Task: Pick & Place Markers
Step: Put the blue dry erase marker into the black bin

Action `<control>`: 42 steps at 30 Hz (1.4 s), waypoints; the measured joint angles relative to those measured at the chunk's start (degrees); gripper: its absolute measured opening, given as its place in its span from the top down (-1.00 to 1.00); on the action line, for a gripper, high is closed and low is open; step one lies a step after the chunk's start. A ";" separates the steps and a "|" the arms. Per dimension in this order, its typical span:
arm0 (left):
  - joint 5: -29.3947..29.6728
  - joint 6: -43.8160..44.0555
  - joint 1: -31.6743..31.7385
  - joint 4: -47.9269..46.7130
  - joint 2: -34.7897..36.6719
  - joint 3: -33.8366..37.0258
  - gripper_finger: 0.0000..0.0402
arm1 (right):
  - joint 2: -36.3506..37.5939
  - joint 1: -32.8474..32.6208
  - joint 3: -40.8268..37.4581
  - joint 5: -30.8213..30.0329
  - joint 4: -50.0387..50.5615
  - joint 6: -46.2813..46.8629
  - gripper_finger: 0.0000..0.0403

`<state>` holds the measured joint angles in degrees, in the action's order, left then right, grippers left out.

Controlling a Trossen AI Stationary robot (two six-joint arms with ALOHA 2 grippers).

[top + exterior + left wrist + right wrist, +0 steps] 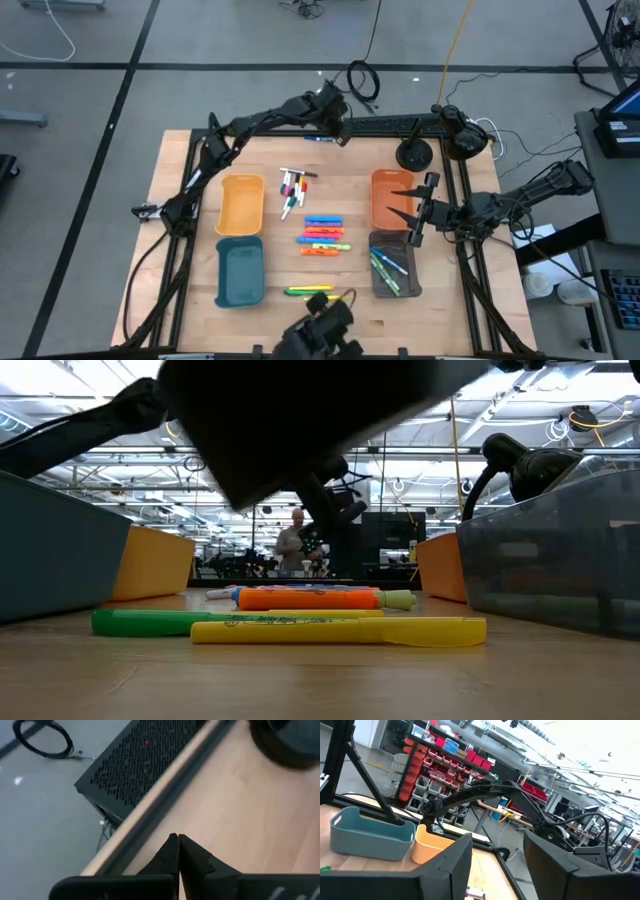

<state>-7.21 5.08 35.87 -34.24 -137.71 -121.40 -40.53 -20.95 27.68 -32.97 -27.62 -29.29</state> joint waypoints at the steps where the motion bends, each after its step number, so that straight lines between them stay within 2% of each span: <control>1: -1.06 1.19 0.65 -0.56 -0.55 -0.34 0.98 | 0.00 0.00 0.00 0.00 0.02 -0.12 0.19; 6: -6.05 4.24 3.55 -5.47 -2.14 -0.24 0.99 | 0.01 0.00 0.01 0.00 -0.18 -1.10 0.19; 12: -2.17 4.33 5.22 -11.27 -2.62 -0.07 0.99 | 0.02 0.04 0.00 0.00 -1.77 -1.65 0.21; 17: -3.65 4.01 5.80 -13.38 -3.56 -0.18 0.99 | 0.02 0.04 0.00 0.00 -1.78 -1.66 0.21; 23: -1.00 2.98 5.76 -17.85 -5.20 -0.58 0.99 | 0.01 0.04 0.00 0.00 -2.17 -1.65 0.21; 30: -5.44 -3.41 4.63 -21.06 -2.45 -0.07 0.98 | 0.02 0.02 0.00 -0.02 -1.96 -1.61 0.21; 33: -5.99 -9.17 2.73 -21.19 -0.14 -0.24 0.92 | 0.00 0.02 0.00 -0.02 -1.70 -1.59 0.21; 36: -1.67 -11.93 0.75 -21.75 0.86 -0.29 0.82 | 0.02 0.02 0.00 -0.02 -1.68 -1.57 0.21; 42: 3.32 -12.07 -2.51 -20.97 0.56 -0.27 0.42 | 0.02 0.02 0.00 -0.02 -1.66 -1.47 0.21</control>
<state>-3.88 -6.99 33.36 -55.22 -137.15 -121.67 -40.51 -20.93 27.68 -32.99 -29.28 -30.76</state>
